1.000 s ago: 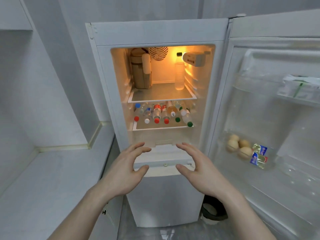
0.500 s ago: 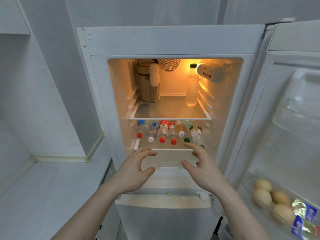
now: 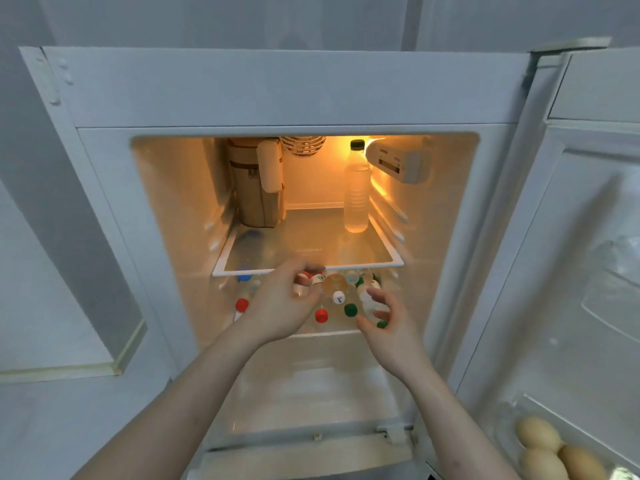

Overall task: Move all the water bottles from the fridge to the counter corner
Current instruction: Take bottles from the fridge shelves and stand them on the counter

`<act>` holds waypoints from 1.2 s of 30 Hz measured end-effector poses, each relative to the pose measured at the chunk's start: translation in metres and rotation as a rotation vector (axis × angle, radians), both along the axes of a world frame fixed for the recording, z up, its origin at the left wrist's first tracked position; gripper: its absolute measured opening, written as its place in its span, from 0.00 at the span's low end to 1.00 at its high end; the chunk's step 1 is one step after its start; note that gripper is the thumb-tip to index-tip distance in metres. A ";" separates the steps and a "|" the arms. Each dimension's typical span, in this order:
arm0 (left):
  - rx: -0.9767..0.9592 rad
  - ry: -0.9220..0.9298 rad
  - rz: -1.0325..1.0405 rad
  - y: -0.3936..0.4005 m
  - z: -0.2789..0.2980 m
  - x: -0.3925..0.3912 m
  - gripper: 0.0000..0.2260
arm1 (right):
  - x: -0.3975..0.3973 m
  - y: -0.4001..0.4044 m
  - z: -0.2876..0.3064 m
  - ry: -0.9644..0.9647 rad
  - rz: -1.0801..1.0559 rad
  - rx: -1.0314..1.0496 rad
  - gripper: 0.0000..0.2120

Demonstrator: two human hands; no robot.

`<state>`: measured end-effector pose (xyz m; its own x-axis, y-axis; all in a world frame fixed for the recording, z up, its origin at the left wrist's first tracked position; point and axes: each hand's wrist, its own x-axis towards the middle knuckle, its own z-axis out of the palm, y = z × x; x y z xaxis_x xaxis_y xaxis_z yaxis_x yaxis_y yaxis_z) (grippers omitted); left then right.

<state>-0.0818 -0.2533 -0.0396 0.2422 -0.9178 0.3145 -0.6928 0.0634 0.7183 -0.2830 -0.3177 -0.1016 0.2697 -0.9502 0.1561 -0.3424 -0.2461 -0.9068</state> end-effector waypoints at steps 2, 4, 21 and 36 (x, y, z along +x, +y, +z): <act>-0.005 0.002 -0.017 -0.033 0.020 0.007 0.17 | 0.007 -0.013 -0.004 0.020 -0.042 0.025 0.23; 0.012 0.013 -0.027 -0.067 0.035 0.013 0.21 | 0.014 -0.023 -0.009 0.021 -0.083 0.061 0.23; -0.014 -0.204 -0.020 -0.254 0.118 0.012 0.41 | 0.080 -0.120 -0.030 0.309 -0.121 0.130 0.30; -0.244 -0.393 0.006 -0.235 0.127 -0.001 0.18 | 0.094 -0.138 -0.032 0.329 -0.223 0.186 0.20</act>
<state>-0.0833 -0.4887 0.0871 0.0666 -0.8047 0.5900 -0.9103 0.1931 0.3661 -0.1885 -0.4560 -0.1331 0.0614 -0.9947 -0.0827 -0.6468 0.0234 -0.7623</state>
